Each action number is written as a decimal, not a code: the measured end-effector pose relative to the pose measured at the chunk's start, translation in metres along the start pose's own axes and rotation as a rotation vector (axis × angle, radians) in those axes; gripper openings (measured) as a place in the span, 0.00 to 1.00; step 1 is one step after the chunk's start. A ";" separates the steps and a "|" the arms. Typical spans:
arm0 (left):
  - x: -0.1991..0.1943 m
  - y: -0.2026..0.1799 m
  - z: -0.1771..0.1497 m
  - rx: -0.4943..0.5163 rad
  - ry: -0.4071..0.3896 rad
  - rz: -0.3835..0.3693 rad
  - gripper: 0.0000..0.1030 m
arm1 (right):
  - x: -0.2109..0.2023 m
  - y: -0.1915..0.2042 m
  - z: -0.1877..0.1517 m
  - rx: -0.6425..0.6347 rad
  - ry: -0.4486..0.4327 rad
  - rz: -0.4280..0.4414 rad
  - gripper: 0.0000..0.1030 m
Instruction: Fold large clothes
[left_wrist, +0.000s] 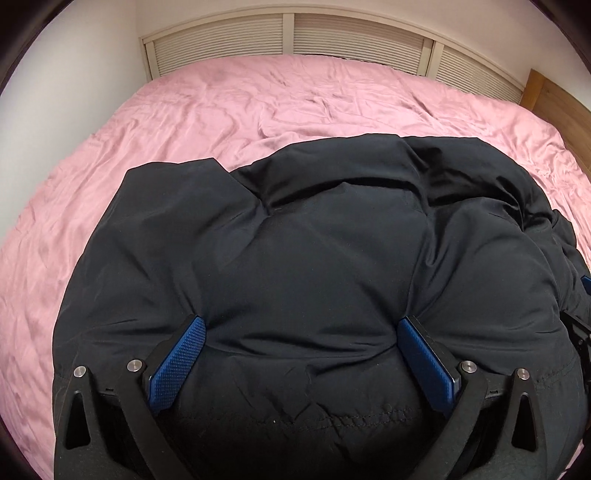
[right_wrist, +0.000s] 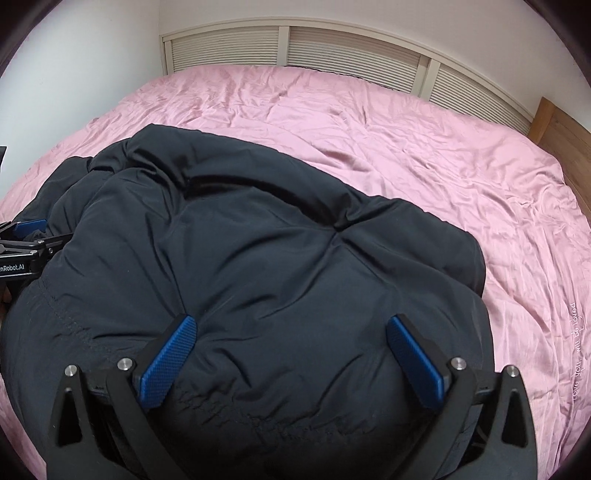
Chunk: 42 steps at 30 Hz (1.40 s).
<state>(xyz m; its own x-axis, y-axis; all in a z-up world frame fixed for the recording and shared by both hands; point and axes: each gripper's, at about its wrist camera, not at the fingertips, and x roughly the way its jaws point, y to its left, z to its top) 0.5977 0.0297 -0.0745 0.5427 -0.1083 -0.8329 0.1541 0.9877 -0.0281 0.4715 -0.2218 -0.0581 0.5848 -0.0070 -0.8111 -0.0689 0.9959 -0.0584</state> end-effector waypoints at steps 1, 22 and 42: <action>0.002 0.000 -0.001 -0.001 0.002 -0.001 0.99 | 0.001 -0.001 -0.001 0.001 -0.001 0.000 1.00; 0.001 0.016 -0.008 -0.010 0.091 -0.023 0.99 | 0.005 -0.044 -0.035 0.048 0.077 -0.065 1.00; -0.107 0.153 -0.065 -0.139 0.140 0.265 0.99 | -0.077 -0.141 -0.089 0.201 0.238 -0.225 1.00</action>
<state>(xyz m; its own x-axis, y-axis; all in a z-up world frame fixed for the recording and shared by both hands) 0.5093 0.1999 -0.0257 0.4285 0.1613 -0.8890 -0.0962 0.9865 0.1326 0.3642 -0.3700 -0.0398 0.3613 -0.2243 -0.9051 0.2131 0.9648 -0.1541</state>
